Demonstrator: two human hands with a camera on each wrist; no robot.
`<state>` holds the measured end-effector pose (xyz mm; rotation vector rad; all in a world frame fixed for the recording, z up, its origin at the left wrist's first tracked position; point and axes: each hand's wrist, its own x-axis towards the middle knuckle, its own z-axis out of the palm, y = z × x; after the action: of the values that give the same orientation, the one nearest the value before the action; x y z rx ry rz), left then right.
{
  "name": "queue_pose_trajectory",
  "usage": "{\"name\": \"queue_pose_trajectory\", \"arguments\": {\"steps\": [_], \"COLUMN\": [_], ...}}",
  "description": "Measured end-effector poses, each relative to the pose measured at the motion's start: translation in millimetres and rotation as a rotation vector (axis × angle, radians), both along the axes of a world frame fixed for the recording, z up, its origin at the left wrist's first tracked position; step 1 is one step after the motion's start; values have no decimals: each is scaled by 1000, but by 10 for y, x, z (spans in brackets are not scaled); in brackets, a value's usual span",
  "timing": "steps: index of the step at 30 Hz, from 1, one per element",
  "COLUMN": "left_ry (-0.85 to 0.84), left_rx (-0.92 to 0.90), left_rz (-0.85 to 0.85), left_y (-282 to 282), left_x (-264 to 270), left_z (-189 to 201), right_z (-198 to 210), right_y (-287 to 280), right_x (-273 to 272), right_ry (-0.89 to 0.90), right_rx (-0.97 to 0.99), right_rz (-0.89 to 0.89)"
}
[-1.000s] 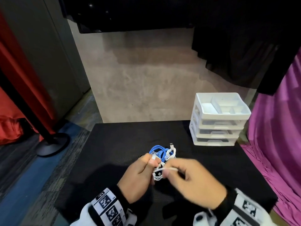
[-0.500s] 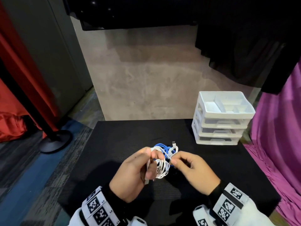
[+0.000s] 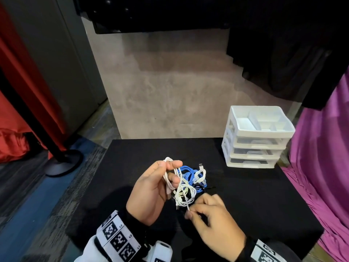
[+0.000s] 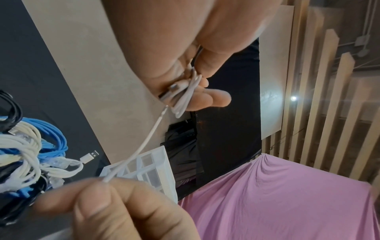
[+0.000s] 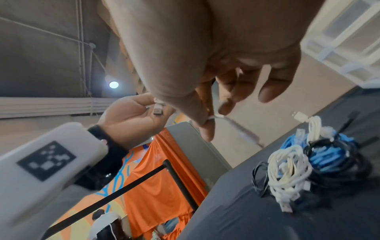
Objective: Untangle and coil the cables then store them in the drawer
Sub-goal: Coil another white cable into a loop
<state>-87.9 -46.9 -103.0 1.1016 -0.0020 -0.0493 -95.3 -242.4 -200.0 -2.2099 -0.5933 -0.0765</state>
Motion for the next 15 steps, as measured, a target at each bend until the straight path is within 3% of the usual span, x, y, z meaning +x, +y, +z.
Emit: {"name": "queue_pose_trajectory", "arguments": {"steps": [2,4,8,10,15], "left_ry": [26,42,39,34,18], "left_rx": [4,-35,-26,2,96], "left_rz": [-22,-60,-104,-102,-53], "left_y": [9,11,-102,-182,-217], "left_x": [-14,-37,-100,-141,-149], "left_z": [-6,6,-1,-14,-114], "right_z": [11,80,383,538,668], "right_y": [6,10,112,153,185], "right_x": [20,85,142,122,68], "right_ry": [40,184,434,517,573], "right_rx": [31,183,723,893,944], "right_rz": [-99,-177,-241,-196,-43]}}
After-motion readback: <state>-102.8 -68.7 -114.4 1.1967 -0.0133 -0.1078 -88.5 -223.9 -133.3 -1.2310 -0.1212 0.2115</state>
